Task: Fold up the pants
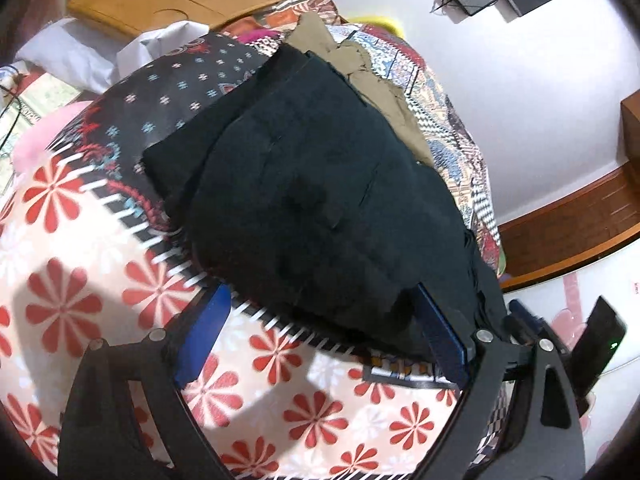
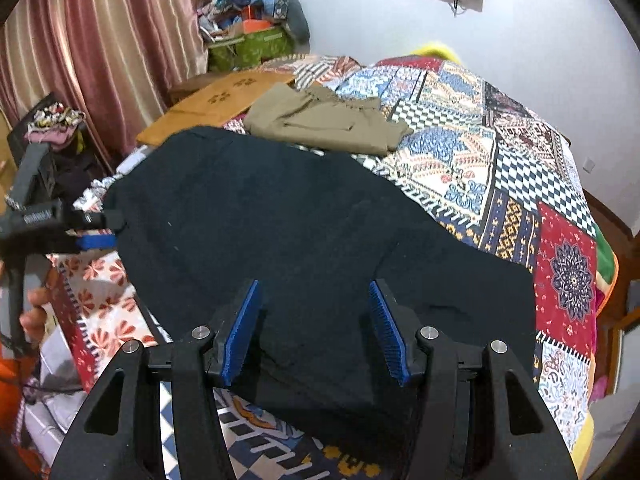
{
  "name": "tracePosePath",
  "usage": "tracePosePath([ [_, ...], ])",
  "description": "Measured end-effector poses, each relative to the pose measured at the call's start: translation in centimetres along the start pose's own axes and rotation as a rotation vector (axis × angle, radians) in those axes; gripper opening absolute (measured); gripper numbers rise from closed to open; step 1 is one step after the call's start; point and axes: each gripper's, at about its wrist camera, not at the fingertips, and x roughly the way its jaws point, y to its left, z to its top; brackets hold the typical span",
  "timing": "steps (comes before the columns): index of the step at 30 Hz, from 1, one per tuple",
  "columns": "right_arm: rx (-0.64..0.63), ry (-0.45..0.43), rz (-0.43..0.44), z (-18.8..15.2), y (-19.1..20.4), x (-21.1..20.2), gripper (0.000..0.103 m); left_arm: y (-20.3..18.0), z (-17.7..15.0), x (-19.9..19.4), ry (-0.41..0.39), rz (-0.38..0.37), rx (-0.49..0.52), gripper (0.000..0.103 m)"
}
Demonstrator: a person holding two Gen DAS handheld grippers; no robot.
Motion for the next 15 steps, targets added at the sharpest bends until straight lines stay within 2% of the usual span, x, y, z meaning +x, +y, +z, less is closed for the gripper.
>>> tracePosePath([
  [2,0.004,0.028,-0.003,-0.3,-0.3,0.8,0.052,-0.2,0.7,0.5,-0.003,-0.012,-0.009,0.093],
  [7,0.027,0.063,0.025,-0.8,-0.5,1.9,0.052,0.6,1.8,2.1,-0.004,0.033,-0.05,0.095],
  [12,0.047,0.073,0.055,-1.0,-0.6,2.1,0.052,-0.1,3.1,2.8,-0.042,0.084,-0.012,0.094],
  [15,0.048,0.072,0.059,-1.1,-0.5,2.1,0.052,-0.1,3.9,2.8,-0.072,0.112,-0.011,0.091],
])
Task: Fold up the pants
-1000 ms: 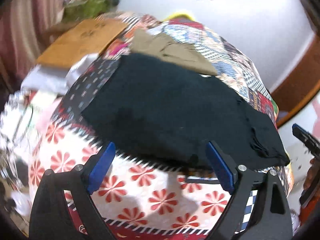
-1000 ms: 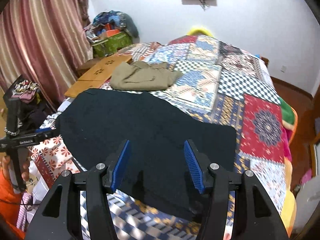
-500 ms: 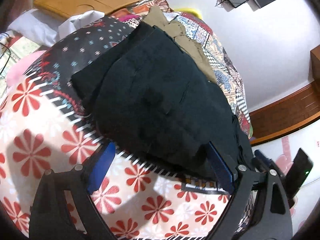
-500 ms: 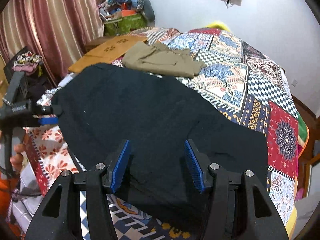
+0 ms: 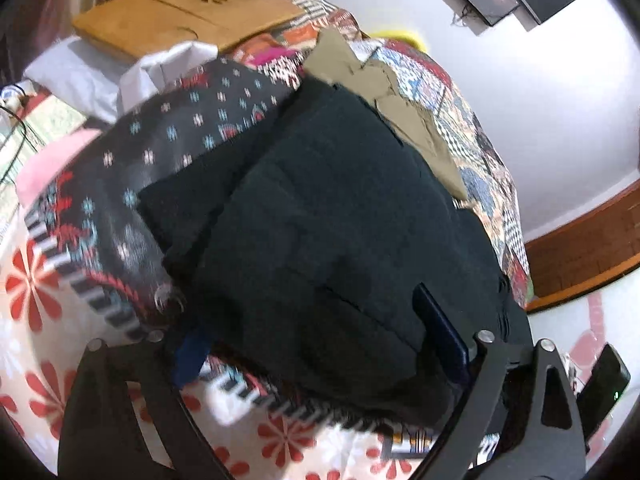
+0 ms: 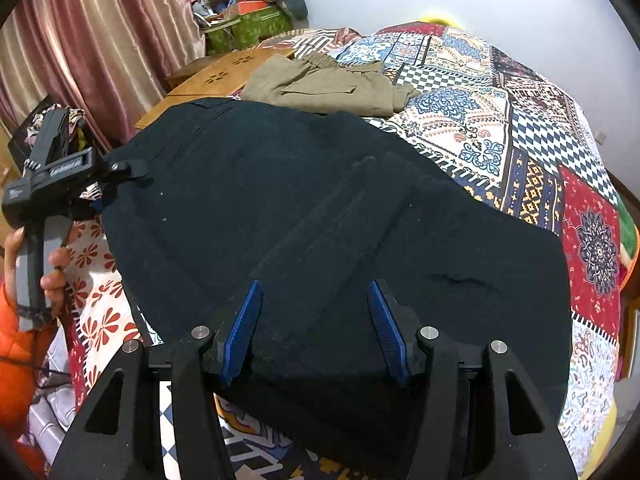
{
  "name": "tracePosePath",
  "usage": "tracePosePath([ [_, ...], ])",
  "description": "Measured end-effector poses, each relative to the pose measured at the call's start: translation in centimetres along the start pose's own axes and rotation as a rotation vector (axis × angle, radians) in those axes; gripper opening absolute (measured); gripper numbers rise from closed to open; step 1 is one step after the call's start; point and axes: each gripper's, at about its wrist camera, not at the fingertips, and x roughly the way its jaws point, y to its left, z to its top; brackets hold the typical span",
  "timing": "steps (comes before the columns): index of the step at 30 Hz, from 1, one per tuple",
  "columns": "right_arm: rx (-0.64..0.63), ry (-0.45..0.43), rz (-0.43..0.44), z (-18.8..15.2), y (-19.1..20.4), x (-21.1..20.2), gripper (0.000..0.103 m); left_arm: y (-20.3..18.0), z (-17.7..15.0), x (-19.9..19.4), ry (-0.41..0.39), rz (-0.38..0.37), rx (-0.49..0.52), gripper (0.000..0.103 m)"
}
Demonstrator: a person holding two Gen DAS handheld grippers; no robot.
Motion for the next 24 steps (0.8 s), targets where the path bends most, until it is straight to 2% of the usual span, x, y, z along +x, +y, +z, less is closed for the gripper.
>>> tracePosePath([
  [4,0.0,-0.001,0.005,0.0,0.0,0.1,0.052,0.1,1.1,0.5,-0.029,0.028,0.015,0.073],
  [8,0.003,0.002,0.01,0.0,-0.2,0.2,0.052,-0.9,1.2,0.8,-0.052,0.116,0.086,0.053],
  [11,0.0,0.004,0.008,0.1,-0.2,0.2,0.052,-1.2,1.3,0.6,-0.073,0.139,0.12,0.045],
  [19,-0.021,0.023,-0.004,0.5,0.1,0.1,0.052,-1.6,-0.2,-2.1,-0.13,0.186,0.222,0.031],
  [24,-0.088,-0.001,-0.023,1.7,1.6,-0.9,0.052,-1.3,-1.5,-5.5,-0.198,0.247,0.253,0.029],
])
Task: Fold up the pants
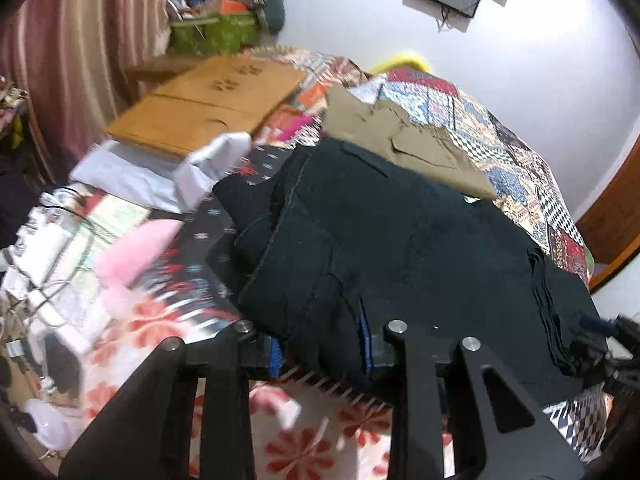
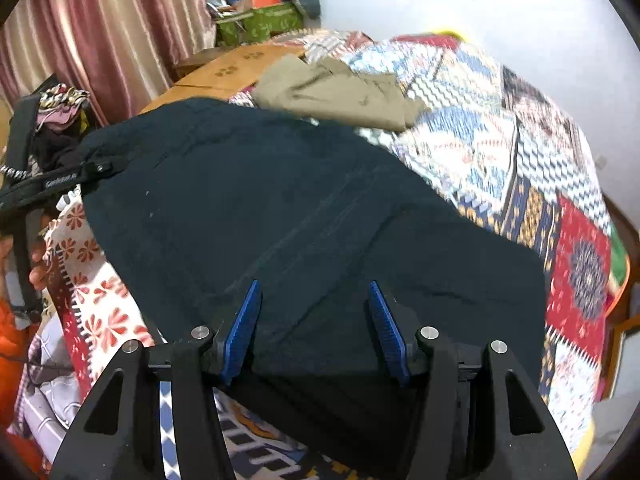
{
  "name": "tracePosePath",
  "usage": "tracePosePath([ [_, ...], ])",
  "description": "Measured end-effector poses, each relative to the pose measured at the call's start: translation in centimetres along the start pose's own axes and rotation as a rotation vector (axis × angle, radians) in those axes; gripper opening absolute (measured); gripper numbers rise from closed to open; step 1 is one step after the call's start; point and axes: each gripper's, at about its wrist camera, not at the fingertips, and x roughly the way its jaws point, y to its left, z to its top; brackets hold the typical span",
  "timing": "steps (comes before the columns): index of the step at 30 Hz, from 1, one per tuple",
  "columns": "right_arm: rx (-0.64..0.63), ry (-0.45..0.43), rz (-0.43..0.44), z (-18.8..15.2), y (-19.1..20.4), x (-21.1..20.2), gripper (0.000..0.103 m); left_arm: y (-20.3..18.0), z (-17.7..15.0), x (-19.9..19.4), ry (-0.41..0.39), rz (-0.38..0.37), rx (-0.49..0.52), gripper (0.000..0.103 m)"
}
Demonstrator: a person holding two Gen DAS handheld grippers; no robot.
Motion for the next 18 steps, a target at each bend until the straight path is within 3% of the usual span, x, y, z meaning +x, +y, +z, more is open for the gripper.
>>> tracePosePath([
  [5,-0.037,-0.026,0.081,1.8,2.5,0.4,0.052,1.5,-0.7,-1.6,-0.011,0.037,-0.017,0.029],
  [10,-0.112,0.076,0.124,1.0,5.4,4.2,0.055,1.7,-0.9,-2.9,-0.041,0.047,-0.012,0.029],
  [13,-0.146,0.082,0.102,0.7,6.1,4.7,0.055,0.4,-0.4,-3.7,-0.07,0.049,0.027,0.029],
  [18,-0.036,0.071,0.185,1.1,4.1,3.6,0.053,-1.8,1.6,-5.3,-0.129,0.006,0.074,0.028],
])
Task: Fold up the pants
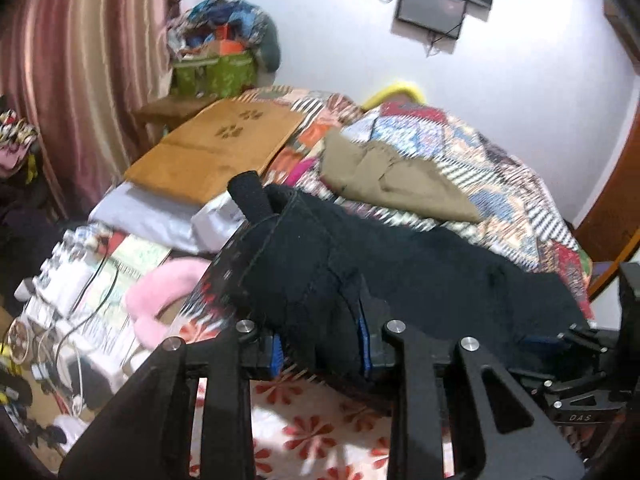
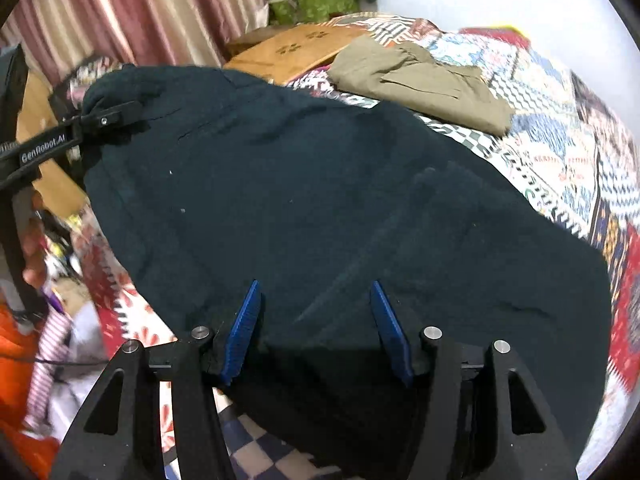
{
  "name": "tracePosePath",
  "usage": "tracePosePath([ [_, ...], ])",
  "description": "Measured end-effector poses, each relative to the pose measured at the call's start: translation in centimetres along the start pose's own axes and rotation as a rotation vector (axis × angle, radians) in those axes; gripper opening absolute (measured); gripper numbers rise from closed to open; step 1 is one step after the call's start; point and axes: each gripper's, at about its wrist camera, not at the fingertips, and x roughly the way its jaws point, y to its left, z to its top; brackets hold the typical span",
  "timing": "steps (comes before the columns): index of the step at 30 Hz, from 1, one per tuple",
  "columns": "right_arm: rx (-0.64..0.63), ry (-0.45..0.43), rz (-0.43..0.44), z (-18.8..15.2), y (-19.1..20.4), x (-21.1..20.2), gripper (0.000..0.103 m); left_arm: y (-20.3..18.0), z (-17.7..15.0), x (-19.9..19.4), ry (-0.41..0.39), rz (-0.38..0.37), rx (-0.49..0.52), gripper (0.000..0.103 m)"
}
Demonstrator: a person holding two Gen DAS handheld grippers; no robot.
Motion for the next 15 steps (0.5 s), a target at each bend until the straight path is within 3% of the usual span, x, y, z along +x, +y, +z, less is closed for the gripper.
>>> tracePosePath([
  [5,0.09,-0.069,-0.026,-0.9,-2.5,-3.4,0.053,-2.9,2.2,-1.6,-0.068,-0.047,0.067,0.027],
  [10,0.128,-0.093,-0.13,-2.9,-5.4,-5.7,0.053,-6.5,3.9,-2.7,-0.117,-0.101,0.138,0.026],
  [15,0.197,-0.072,-0.097,-5.0,-7.0,-5.1,0.053,-10.8,4.8,-3.5,-0.144,-0.151,0.207,0.026],
])
